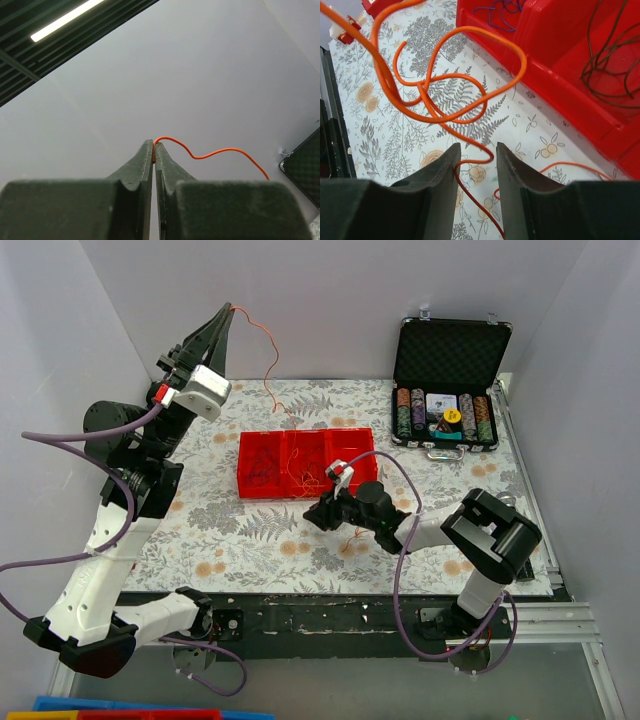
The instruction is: Untangle the cables
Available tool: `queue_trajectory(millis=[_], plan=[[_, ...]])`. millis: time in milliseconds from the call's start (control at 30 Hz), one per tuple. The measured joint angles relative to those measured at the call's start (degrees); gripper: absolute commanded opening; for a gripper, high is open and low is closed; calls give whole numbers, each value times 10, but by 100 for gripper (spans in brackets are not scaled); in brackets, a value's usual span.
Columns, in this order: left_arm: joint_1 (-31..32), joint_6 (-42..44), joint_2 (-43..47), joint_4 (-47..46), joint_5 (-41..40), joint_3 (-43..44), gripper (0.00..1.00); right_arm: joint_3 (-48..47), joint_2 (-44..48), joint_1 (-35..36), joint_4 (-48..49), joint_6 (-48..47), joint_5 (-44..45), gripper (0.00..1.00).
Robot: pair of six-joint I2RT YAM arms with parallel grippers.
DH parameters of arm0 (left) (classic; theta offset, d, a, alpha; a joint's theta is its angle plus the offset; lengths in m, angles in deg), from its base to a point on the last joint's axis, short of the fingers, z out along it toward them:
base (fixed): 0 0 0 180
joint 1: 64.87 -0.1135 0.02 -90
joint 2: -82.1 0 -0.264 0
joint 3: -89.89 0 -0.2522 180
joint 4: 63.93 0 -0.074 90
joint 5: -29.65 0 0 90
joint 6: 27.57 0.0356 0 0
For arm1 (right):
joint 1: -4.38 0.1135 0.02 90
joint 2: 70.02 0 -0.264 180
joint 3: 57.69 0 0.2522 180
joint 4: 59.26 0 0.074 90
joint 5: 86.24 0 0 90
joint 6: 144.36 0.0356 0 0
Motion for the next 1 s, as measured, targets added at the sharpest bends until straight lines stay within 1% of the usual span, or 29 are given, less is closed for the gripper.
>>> queue_trajectory(millis=[33, 67, 133, 167, 433, 600, 767, 867, 1000], plan=[[0, 2, 0, -1, 0, 0, 0, 7, 3, 0, 1, 2, 2, 39], [0, 4, 0, -2, 0, 0, 0, 13, 7, 0, 2, 3, 3, 31], [0, 9, 0, -5, 0, 0, 0, 18, 14, 0, 2, 5, 4, 6], [0, 10, 0, -5, 0, 0, 0, 18, 16, 0, 4, 6, 5, 1], [0, 24, -1, -23, -12, 0, 0, 24, 41, 0, 7, 15, 18, 1], [0, 55, -22, -116, -66, 7, 0, 91, 100, 0, 0, 18, 43, 1], [0, 80, -73, -186, -117, 66, 0, 173, 160, 0, -37, 34, 82, 1], [0, 92, -94, -211, -135, 103, 0, 200, 187, 0, -75, 45, 109, 1], [0, 111, -128, -240, -154, 173, 0, 216, 219, 0, -123, 63, 146, 1]])
